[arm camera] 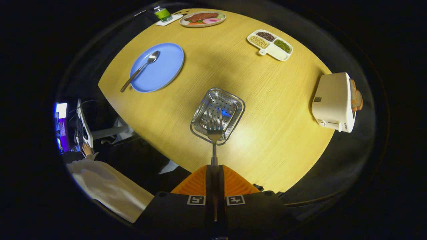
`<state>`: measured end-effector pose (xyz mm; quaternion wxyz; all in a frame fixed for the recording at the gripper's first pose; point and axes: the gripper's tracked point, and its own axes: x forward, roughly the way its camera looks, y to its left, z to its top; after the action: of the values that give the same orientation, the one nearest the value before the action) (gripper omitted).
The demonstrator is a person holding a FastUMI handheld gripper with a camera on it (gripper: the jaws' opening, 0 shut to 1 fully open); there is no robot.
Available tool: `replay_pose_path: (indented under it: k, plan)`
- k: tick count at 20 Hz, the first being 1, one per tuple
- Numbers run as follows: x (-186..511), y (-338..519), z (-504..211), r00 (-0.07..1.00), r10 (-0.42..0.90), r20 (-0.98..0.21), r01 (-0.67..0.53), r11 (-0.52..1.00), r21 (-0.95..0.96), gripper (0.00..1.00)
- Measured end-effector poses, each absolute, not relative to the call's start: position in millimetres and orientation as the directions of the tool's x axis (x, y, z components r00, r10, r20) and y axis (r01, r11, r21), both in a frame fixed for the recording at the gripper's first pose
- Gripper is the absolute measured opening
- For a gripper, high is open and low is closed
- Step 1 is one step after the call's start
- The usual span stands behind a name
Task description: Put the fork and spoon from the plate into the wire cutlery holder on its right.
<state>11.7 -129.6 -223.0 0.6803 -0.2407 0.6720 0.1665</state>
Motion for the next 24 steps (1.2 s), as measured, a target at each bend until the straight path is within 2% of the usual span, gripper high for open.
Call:
replay_pose_path:
  k: [4,10,12,16,18,19,20,21,22,24]
  plan:
    - [25.8,-129.7,-242.5,-0.055,-0.156,-0.986,-0.571,0.815,-0.097,0.08]
    - [42.0,-128.3,-257.8,-0.118,-0.175,-0.978,-0.534,0.841,-0.086,0.09]
    - [43.3,-127.1,-257.8,-0.126,-0.167,-0.978,-0.528,0.846,-0.077,0.13]
    - [50.7,-117.6,-252.2,-0.078,-0.115,-0.99,-0.49,0.869,-0.062,0.21]
    - [53.0,-112.0,-244.0,-0.055,-0.072,-0.996,-0.472,0.881,-0.038,0.38]
    - [53.6,-109.0,-239.3,-0.038,-0.05,-0.998,-0.462,0.886,-0.027,0.53]
    - [53.7,-106.8,-233.5,-0.021,-0.03,-0.999,-0.454,0.891,-0.017,0.6]
    - [54.5,-103.7,-227.2,0.0,-0.008,-1.0,-0.444,0.896,-0.008,0.73]
    - [54.4,-99.4,-222.0,0.025,0.017,-1.0,-0.429,0.903,0.004,0.76]
    - [55.0,-88.8,-210.7,0.083,0.073,-0.994,-0.393,0.919,0.034,0.91]
